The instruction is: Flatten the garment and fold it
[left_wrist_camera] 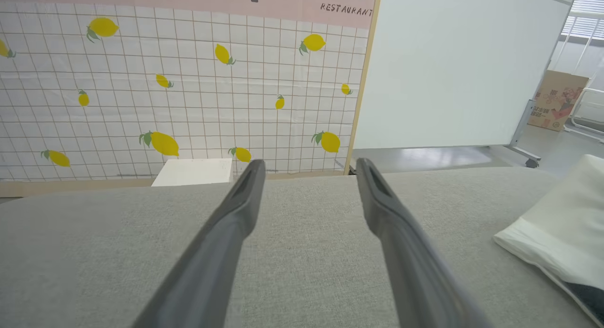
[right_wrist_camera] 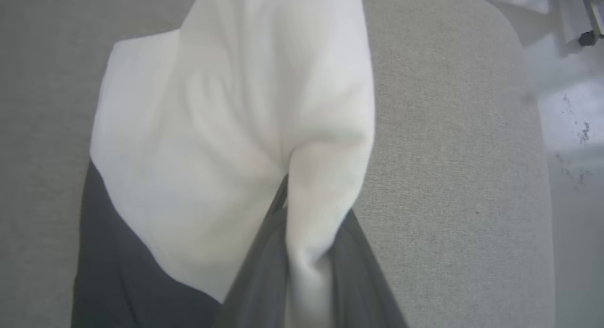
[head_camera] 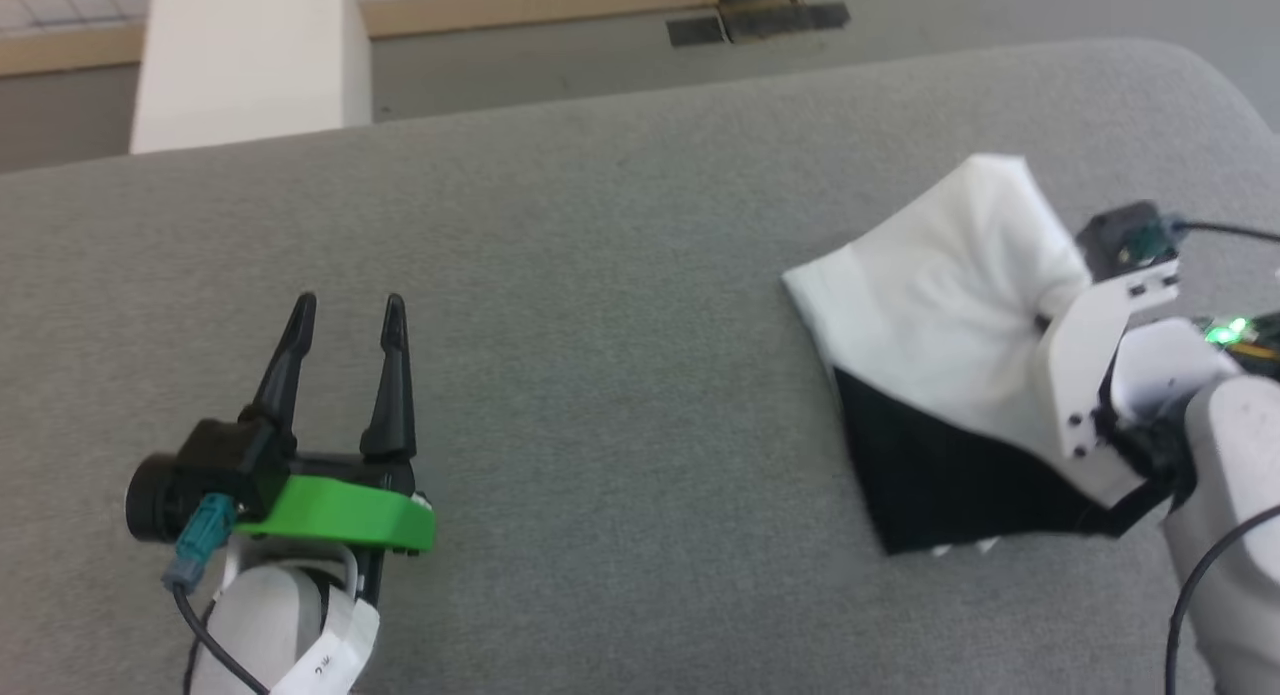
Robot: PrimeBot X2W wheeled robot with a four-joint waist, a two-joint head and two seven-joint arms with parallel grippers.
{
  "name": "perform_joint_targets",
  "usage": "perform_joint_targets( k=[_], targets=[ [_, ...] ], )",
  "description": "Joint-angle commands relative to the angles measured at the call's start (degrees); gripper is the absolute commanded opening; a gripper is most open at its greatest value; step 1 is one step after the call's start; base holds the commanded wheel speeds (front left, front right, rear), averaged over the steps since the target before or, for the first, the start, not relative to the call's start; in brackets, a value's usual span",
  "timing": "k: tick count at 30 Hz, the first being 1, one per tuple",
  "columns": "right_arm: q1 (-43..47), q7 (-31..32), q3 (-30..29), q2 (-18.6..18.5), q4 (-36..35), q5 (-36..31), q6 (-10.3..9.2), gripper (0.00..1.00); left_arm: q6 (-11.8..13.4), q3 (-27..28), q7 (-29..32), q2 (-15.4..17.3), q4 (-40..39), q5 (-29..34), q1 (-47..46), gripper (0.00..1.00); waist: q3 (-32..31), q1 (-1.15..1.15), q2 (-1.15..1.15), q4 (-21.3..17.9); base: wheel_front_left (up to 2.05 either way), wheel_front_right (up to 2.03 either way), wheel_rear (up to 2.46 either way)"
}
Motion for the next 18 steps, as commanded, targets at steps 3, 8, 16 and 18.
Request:
perform_joint_targets(
  k=[3,8,16,18],
  targets=[
    [-5.30,-3.58,0.03,-2.46,4.41,-2.37,-0.10,0.00,-0.17,-0.75,-0.21,1.81,-1.08,1.04,-2.70,1.00,8.63,0.00,0.42,-7.09,0.00,0.00,0.00],
    [-11.60,-8.78,-1.96,-5.28,10.56,-6.47,-0.10,0.00,-0.23,-1.16,0.56,4.13,-2.82,1.72,-5.42,1.00,13.48,0.00,0.42,-8.98,0.00,0.00,0.00],
    [-18.49,-15.66,-8.26,-7.34,17.73,-12.95,-0.10,0.00,-0.25,-1.17,2.83,6.54,-5.87,2.13,-7.22,1.00,17.95,0.00,0.42,-9.71,0.00,0.00,0.00],
    [-19.89,-17.53,-9.62,-7.44,19.30,-14.72,-0.10,0.00,-0.23,-1.13,3.25,6.95,-6.27,2.15,-7.36,1.00,18.46,0.00,0.42,-9.73,0.00,0.00,0.00]
  ],
)
